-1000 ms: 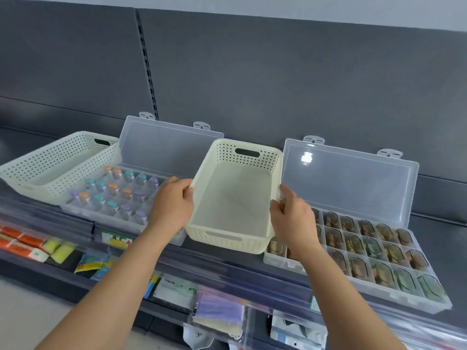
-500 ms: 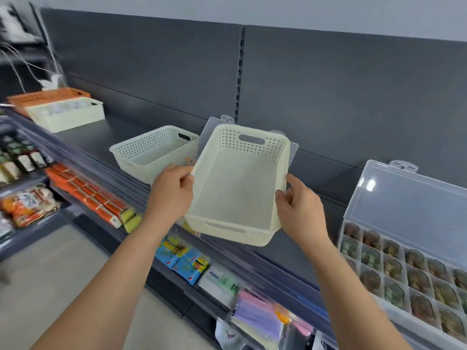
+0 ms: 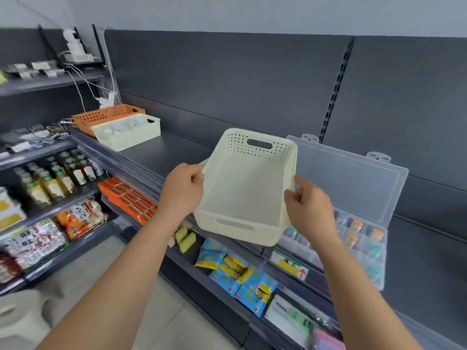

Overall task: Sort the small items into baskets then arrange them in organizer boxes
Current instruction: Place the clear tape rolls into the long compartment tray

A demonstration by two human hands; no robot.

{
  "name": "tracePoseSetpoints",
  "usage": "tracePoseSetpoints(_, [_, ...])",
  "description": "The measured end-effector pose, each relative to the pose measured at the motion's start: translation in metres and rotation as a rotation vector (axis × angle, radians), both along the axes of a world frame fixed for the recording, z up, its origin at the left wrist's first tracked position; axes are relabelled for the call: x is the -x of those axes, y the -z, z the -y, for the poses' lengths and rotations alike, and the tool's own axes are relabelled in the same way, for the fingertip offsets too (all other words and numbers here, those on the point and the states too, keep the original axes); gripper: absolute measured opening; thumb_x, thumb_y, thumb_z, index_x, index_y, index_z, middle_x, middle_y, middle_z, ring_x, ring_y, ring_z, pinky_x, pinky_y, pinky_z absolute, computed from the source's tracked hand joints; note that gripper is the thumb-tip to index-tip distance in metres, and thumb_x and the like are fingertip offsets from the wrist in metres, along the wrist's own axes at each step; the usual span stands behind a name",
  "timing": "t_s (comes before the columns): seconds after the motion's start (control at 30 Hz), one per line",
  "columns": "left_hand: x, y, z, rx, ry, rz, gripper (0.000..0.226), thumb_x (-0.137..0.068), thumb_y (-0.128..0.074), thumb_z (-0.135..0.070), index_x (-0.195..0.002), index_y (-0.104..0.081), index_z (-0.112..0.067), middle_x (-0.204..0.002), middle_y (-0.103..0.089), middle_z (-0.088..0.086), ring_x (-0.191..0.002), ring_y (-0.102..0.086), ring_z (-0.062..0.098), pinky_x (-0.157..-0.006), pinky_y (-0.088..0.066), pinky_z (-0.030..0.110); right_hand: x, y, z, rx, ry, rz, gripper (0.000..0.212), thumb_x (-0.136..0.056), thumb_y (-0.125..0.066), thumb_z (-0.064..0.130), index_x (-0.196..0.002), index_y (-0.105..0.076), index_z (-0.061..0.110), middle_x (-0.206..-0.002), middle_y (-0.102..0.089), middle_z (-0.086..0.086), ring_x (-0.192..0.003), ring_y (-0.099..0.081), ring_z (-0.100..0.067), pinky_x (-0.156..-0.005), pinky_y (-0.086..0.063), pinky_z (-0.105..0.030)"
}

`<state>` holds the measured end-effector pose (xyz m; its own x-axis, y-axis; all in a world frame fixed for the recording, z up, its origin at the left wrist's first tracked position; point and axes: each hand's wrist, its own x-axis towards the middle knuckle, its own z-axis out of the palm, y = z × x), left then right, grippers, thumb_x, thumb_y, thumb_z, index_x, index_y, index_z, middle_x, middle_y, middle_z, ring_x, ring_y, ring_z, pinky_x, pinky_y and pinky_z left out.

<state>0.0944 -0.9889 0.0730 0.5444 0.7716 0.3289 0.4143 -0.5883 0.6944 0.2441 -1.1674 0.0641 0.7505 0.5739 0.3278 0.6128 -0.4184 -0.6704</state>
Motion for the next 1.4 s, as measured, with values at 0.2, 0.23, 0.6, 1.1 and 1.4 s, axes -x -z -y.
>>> tracePoseSetpoints(0.2, [-0.017,-0.011,-0.069,0.035,0.039,0.011,0.034,-0.096,-0.041,-0.007,-0.111,-0.070,-0.018,-0.108,-0.060,0.002,-0.098,-0.055,0.019,-0.080,-0.040,0.029,-0.010,-0.010,-0.063,-0.037,0.044,-0.030,0.030,-0.088,-0.045,0.006,-0.114,-0.054,-0.005,-0.054,-0.042,-0.007,-0.054,-0.038,-0.021,-0.056,-0.040,-0.031])
tracePoseSetpoints(0.23, [-0.023,-0.012,-0.081,0.043,0.047,0.011,0.034,-0.095,-0.041,-0.007,-0.109,-0.071,-0.017,-0.107,-0.060,0.001,-0.097,-0.055,0.019,-0.080,-0.042,0.031,-0.016,-0.010,-0.073,-0.036,0.051,-0.037,0.032,-0.087,-0.044,0.006,-0.116,-0.054,-0.004,-0.052,-0.042,-0.005,-0.051,-0.037,-0.019,-0.053,-0.037,-0.028])
tracePoseSetpoints(0.6, [-0.089,0.006,-0.185,0.245,0.191,0.008,0.022,-0.086,-0.040,-0.009,-0.078,-0.048,-0.027,-0.078,-0.047,-0.002,-0.074,-0.041,0.013,-0.068,-0.032,0.031,-0.067,-0.008,-0.150,-0.047,0.084,-0.141,0.013,-0.081,-0.041,0.004,-0.068,-0.042,0.005,-0.050,-0.028,-0.001,-0.052,-0.022,-0.018,-0.049,-0.024,-0.025])
tracePoseSetpoints(1.1, [-0.134,0.032,-0.254,0.250,0.448,-0.111,0.021,-0.085,-0.037,-0.009,-0.074,-0.047,-0.024,-0.073,-0.046,0.001,-0.066,-0.036,0.015,-0.060,-0.028,0.031,-0.055,0.005,-0.198,0.067,0.384,-0.166,0.014,-0.078,-0.042,0.001,-0.070,-0.040,0.012,-0.053,-0.034,-0.004,-0.054,-0.028,-0.019,-0.050,-0.028,-0.027])
tracePoseSetpoints(1.4, [-0.134,0.041,-0.269,0.234,0.568,-0.135,0.026,-0.085,-0.036,-0.004,-0.071,-0.055,-0.015,-0.067,-0.039,0.005,-0.061,-0.026,0.018,-0.056,-0.020,0.031,-0.034,0.021,-0.212,0.139,0.567,-0.164,0.034,-0.083,-0.045,0.004,-0.113,-0.055,-0.006,-0.060,-0.041,-0.008,-0.058,-0.035,-0.021,-0.058,-0.031,-0.028])
